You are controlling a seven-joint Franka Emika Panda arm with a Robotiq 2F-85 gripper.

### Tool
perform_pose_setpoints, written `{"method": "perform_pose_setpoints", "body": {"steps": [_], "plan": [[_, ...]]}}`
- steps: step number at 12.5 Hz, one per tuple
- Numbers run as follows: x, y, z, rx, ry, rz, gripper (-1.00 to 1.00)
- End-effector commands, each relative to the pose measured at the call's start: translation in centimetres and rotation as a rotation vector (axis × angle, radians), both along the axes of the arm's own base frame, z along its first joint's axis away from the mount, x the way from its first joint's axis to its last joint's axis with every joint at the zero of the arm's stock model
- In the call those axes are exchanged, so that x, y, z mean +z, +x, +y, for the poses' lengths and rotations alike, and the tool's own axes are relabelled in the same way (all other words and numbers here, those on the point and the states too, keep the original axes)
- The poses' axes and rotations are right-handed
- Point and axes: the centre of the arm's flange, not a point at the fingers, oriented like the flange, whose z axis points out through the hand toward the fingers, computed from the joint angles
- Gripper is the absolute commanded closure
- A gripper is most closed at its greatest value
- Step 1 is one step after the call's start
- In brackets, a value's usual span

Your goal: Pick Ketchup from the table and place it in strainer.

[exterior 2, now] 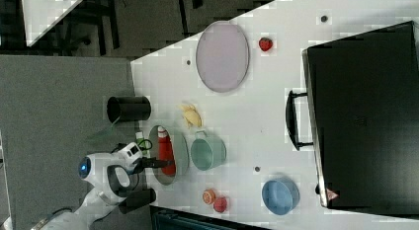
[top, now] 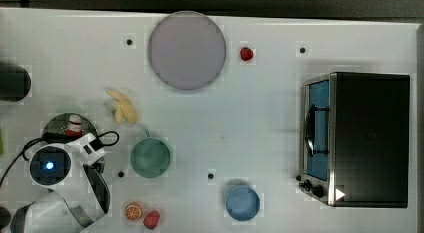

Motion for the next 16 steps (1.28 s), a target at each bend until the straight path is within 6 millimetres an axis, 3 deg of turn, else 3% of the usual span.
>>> {"method": "perform_pose_setpoints", "body": {"steps": [1, 3, 5, 9, 11, 13, 14, 16], "plan": [[8.1, 5.0, -1.3, -0.143, 0.05, -0.159, -1.0], [12.1, 8.0, -4.6, -0.214, 0.034, -0.221, -1.0], [15.6, 10.7, -9.4, -0.294, -0.017, -0.224, -1.0], [23.0, 14.8, -23.3, -0.531, -0.103, -0.107, -1.0], [27.6, 15.6, -30.7, -0.644, -0.123, -0.068, -1.0], [31.3, 15.1, -36.6, -0.717, -0.163, -0.024, -1.0], [32.5, 14.6, -38.5, -0.73, -0.203, -0.001, -1.0], [34.8, 14.4, -39.9, -0.73, -0.271, -0.022, -1.0]]}}
